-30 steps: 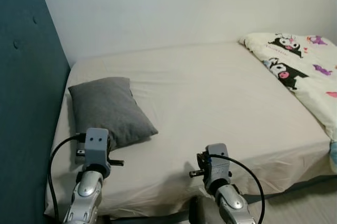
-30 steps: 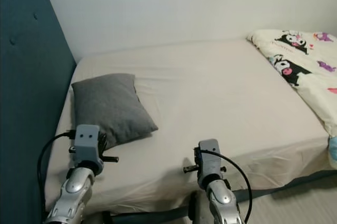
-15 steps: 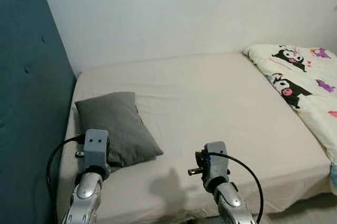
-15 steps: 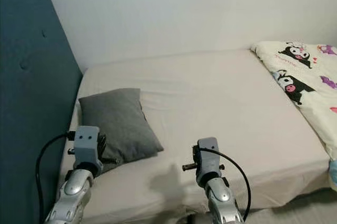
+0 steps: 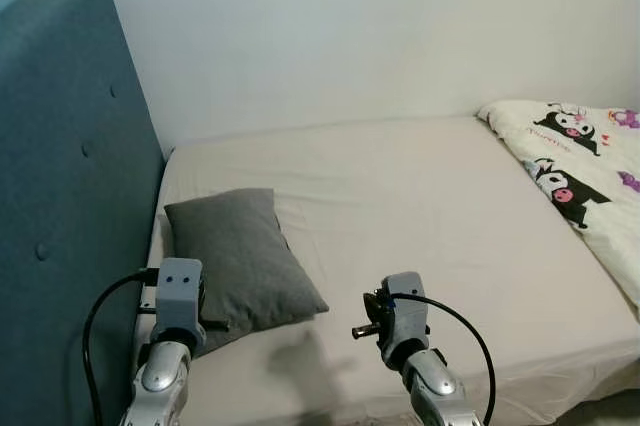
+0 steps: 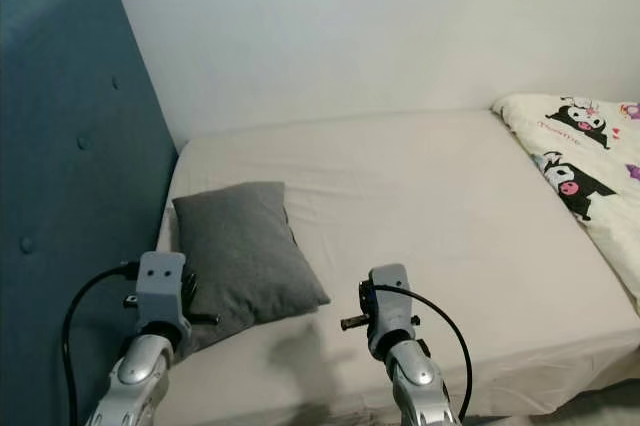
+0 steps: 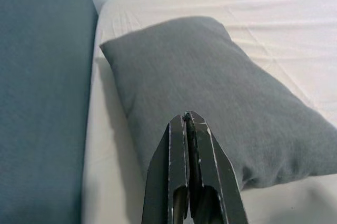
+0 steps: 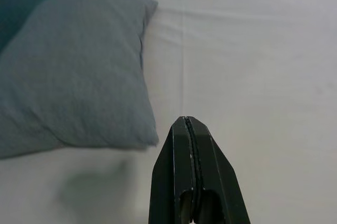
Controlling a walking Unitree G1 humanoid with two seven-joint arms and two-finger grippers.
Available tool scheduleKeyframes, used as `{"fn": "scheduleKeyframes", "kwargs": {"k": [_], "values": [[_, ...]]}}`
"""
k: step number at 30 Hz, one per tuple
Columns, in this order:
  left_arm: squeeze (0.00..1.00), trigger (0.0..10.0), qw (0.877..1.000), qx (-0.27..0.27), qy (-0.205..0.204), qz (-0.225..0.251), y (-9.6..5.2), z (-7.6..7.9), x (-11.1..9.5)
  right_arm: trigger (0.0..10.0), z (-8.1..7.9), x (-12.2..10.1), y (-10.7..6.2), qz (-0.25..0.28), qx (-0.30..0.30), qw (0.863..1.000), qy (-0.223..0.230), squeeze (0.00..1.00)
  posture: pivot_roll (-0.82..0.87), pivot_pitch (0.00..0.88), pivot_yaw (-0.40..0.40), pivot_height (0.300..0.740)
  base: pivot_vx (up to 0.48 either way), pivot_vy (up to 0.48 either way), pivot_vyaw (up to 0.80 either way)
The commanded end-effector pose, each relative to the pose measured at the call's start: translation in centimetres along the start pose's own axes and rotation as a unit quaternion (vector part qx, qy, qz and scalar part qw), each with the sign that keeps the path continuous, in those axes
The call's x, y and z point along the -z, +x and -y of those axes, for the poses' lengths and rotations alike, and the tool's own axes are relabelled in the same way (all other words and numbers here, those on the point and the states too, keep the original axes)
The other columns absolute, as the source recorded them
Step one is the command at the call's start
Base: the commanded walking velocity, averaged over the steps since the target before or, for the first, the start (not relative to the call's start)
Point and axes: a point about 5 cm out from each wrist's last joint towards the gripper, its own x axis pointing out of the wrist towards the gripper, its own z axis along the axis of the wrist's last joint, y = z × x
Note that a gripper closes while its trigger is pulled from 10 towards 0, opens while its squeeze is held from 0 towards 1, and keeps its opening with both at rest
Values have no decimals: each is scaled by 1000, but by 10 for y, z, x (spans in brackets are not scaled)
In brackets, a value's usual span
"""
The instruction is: Clean up the room
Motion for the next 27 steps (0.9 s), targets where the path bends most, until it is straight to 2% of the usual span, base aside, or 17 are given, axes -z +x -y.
{"fn": "scheduleKeyframes", "kwargs": {"k": [1, 6, 11, 14, 16, 21, 23, 27], "values": [[0, 10000, 1000, 3, -4, -6, -3, 3, 2, 10000, -1, 6, -3, -8, 0, 1000, 2, 0, -25, 88, -49, 689, 0, 0, 0], [0, 10000, 998, -2, -25, -54, -9, 1, 17, 10000, -3, 6, -3, -6, -4, 1000, 2, 0, -24, 92, -52, 714, 0, 0, 0], [0, 10000, 998, 26, -11, -55, -15, 6, 23, 10000, -4, 7, -3, -6, -8, 1000, 2, 0, -22, 89, -52, 739, 0, 0, 0], [0, 10000, 996, 22, -28, -80, -18, 5, 34, 10000, -6, 10, -3, -11, -11, 1000, 1, 0, -21, 87, -52, 740, 0, 0, 0], [0, 10000, 995, 23, -3, -96, -23, 1, 46, 10000, -8, 19, -4, -38, -13, 999, 6, 0, -21, 81, -52, 740, 0, 0, 0], [0, 10000, 992, 16, 5, -122, -27, -3, 59, 10000, -9, 32, -8, -73, -6, 997, 2, 0, -19, 76, -53, 740, 0, 0, 0], [0, 10000, 989, 8, 12, -149, -33, -9, 75, 10000, -2, 50, -16, -116, 17, 993, 1, 0, -21, 60, -56, 740, 0, 0, 0], [0, 10000, 988, 9, 20, -154, -35, -9, 79, 10000, 1, 57, -21, -128, 25, 991, 6, 0, -24, 54, -58, 740, 0, 0, 0]]}}
